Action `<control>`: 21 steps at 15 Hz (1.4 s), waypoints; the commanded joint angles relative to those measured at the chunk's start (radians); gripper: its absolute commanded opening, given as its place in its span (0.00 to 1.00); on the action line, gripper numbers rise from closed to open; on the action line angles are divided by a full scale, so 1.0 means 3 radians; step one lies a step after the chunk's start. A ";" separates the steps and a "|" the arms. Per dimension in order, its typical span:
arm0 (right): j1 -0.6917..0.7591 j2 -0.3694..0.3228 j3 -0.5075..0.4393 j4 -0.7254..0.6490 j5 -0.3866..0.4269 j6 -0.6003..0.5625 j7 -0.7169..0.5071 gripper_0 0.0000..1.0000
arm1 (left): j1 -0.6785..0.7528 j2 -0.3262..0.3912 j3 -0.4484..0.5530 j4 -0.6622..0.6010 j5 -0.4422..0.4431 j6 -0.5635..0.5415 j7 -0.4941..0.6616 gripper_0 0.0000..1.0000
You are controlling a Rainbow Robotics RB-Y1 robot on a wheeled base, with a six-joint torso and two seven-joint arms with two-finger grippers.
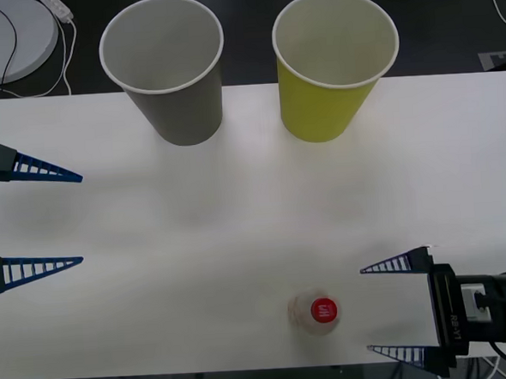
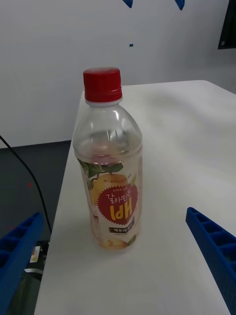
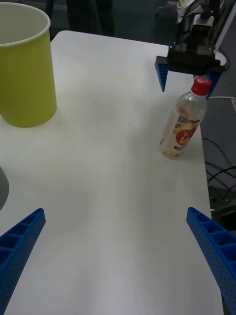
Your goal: Put the can into the green bin and the plastic bottle into the gray bin
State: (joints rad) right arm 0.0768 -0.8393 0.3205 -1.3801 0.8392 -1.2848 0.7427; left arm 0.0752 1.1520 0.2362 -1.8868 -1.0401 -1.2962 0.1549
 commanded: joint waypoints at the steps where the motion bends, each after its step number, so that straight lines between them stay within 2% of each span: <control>1: -0.0051 0.0057 0.0108 0.0008 0.0005 0.0054 0.0015 1.00 | 0.0000 0.0000 0.0000 0.0000 0.0000 0.0000 0.0000 1.00; 11: -0.0225 0.0277 0.0430 0.0008 0.0010 0.0392 0.0076 1.00 | 0.0000 0.0000 0.0000 0.0000 0.0000 0.0000 0.0000 1.00; 21: -0.0409 0.0379 0.0747 0.0008 -0.0057 0.0473 0.0081 1.00 | 0.0000 0.0000 0.0000 0.0000 0.0000 0.0000 0.0000 1.00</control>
State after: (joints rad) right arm -0.0435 -0.7287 0.5422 -1.3774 0.8224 -1.1438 0.7682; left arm 0.0752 1.1520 0.2362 -1.8868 -1.0401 -1.2962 0.1549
